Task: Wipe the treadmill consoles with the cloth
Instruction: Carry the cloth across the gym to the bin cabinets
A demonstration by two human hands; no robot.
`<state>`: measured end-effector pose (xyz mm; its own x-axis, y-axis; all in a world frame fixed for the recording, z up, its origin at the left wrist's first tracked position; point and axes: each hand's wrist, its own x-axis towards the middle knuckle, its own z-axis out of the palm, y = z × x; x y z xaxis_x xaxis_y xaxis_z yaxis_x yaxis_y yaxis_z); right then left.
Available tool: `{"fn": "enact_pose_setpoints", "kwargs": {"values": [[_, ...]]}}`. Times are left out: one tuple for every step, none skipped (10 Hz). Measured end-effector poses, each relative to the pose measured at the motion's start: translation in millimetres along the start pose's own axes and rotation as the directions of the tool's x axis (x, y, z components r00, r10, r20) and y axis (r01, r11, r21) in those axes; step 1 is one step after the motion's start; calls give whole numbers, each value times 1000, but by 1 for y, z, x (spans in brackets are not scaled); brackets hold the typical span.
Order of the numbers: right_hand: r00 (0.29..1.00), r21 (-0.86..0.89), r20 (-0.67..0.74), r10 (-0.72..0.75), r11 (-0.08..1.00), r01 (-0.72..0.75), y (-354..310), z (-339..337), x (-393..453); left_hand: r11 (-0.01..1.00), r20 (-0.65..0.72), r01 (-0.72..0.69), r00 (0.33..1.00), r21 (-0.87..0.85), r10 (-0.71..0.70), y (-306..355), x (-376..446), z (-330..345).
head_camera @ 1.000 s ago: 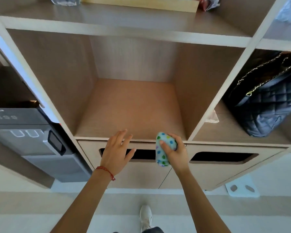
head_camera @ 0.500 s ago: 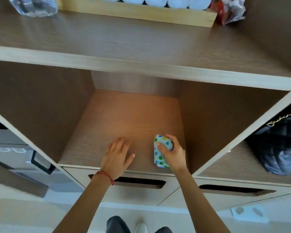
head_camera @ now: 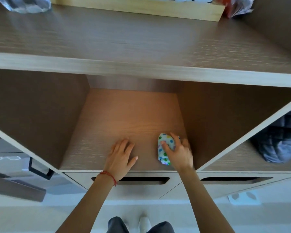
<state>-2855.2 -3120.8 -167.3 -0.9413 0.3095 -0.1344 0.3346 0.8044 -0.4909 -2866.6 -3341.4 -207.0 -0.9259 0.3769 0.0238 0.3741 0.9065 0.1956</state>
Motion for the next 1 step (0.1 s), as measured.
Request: {"fn": "enact_pose_setpoints", "kwargs": {"values": [[996,32,-85,-26,999,29,6,1,-11,999,7,-17,1000,-29,18,-2,-2,-1]]}}
